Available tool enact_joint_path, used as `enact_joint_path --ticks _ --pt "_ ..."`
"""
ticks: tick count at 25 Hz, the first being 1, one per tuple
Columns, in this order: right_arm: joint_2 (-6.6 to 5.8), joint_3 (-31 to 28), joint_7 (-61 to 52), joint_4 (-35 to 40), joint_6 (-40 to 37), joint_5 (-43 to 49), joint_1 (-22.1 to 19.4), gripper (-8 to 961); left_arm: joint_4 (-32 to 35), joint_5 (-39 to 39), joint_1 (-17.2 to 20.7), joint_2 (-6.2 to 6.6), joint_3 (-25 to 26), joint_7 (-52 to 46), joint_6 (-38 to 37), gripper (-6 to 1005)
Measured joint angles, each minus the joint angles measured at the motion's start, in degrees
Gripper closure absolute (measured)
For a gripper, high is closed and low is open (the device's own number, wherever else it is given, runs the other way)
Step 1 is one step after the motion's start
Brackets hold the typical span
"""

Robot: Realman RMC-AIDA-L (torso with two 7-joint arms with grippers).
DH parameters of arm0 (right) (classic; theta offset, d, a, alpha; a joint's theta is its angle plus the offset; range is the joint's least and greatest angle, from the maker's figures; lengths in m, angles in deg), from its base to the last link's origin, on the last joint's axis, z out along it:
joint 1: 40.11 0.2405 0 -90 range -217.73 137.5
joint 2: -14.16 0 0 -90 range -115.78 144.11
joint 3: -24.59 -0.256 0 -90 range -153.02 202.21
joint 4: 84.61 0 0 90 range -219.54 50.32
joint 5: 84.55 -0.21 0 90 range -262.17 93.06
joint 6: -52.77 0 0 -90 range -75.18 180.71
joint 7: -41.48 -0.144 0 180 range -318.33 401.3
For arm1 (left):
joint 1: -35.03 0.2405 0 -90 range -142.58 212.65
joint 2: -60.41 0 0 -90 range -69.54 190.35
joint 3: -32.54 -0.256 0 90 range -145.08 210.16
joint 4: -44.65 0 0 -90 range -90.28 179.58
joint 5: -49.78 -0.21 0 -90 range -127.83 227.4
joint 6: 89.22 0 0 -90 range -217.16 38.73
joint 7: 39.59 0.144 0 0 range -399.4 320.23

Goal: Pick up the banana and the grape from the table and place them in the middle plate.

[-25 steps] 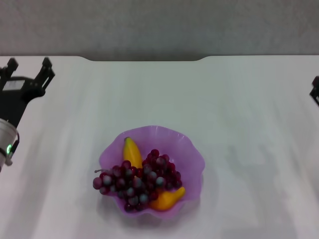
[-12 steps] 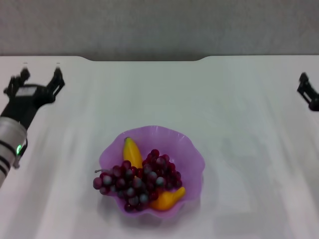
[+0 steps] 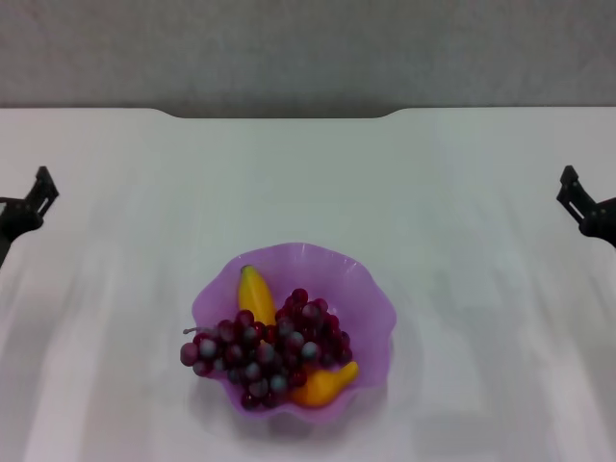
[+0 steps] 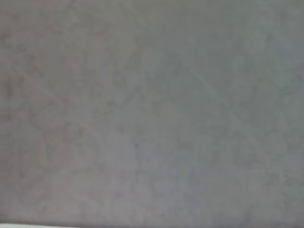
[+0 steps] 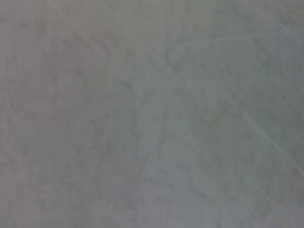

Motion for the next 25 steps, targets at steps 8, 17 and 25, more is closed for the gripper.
enact_joint_path --ticks 8,17,25 --pt "0.0 -0.24 0.07 1.84 6.52 0.01 0.06 73 0.32 -0.29 1.22 -0.68 0.57 -0.5 6.81 119" --pt "0.01 -0.19 0.06 2.17 7.27 -0.55 -0.68 73 1.07 -0.49 1.97 -0.55 0.44 -2.63 6.81 119" --pt "-0.05 0.15 0.04 2.1 7.76 -0.66 -0.69 73 1.63 -0.9 3.3 -0.75 0.42 -2.93 6.56 119"
